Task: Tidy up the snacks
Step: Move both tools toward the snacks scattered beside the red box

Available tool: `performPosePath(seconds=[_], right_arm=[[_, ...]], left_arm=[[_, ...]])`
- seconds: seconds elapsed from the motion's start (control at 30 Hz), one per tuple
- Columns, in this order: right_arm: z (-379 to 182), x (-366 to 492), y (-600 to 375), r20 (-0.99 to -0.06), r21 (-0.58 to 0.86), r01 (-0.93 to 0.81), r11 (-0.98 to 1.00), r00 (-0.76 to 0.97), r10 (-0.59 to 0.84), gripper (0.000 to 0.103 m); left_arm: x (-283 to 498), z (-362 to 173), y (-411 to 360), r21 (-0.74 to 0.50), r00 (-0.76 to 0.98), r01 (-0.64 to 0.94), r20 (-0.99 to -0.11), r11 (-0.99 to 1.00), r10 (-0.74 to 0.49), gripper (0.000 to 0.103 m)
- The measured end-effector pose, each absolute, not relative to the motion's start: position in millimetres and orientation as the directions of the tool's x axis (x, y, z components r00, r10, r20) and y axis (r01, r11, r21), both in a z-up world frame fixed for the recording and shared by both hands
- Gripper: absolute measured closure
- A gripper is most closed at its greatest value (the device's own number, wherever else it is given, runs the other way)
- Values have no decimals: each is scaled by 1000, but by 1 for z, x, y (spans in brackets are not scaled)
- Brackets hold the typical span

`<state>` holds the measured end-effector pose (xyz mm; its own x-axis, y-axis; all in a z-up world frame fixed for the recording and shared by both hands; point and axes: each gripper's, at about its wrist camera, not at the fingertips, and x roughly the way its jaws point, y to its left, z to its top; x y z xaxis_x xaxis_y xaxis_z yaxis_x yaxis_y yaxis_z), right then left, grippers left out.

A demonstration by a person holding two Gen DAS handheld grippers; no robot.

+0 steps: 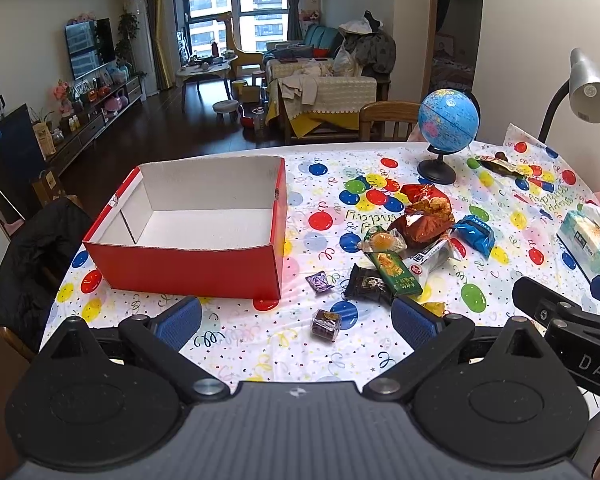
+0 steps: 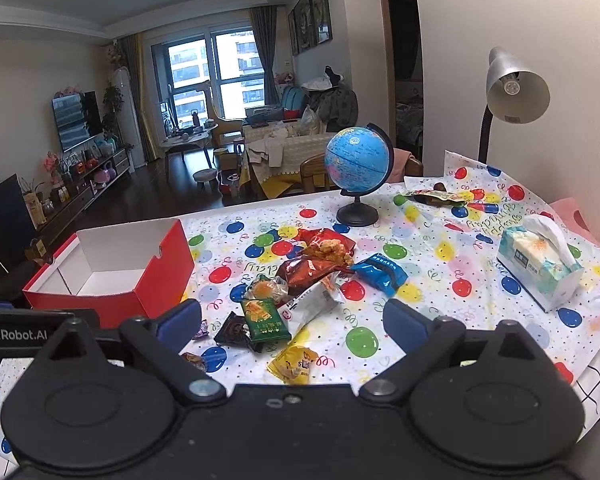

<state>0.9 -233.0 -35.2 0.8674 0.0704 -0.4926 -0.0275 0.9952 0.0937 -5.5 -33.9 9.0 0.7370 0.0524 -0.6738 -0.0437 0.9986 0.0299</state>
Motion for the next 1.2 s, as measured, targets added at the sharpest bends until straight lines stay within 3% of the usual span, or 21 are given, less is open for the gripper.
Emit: performPosePath(seconds=[1.2], right_arm=[[-37, -2, -254, -485, 99, -11, 995, 872, 57, 6]], left_arm=[[-20, 13, -54, 34, 746, -32, -664, 999, 47, 1]])
